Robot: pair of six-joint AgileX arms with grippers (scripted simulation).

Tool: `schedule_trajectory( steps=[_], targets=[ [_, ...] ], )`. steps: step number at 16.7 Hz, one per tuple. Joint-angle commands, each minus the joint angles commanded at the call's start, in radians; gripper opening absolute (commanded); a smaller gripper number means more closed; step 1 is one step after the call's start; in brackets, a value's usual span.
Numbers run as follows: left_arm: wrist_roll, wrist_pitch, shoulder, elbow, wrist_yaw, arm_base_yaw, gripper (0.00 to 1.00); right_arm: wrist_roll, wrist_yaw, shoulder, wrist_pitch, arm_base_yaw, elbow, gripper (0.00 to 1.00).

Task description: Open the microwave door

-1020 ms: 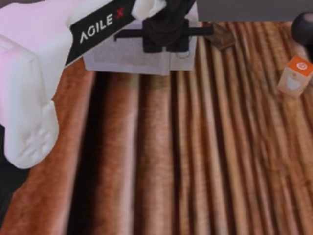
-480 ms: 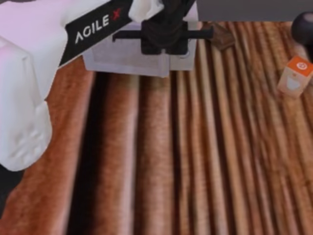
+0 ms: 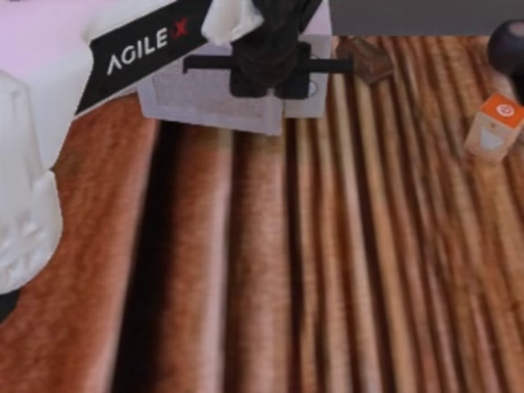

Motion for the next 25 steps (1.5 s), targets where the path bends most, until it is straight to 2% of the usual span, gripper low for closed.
schedule_trajectory(
  steps=[21,25],
  targets=[
    [0.0,0.0,0.0,0.0,0.0,0.0,0.0,0.0,0.0,0.0,0.0,0.0,0.0,1.0],
    [0.02,0.021,-0.019,-0.038,0.014,-0.005,0.0,0.0,0.0,0.0,0.0,0.0,0.0,1.0]
  ],
)
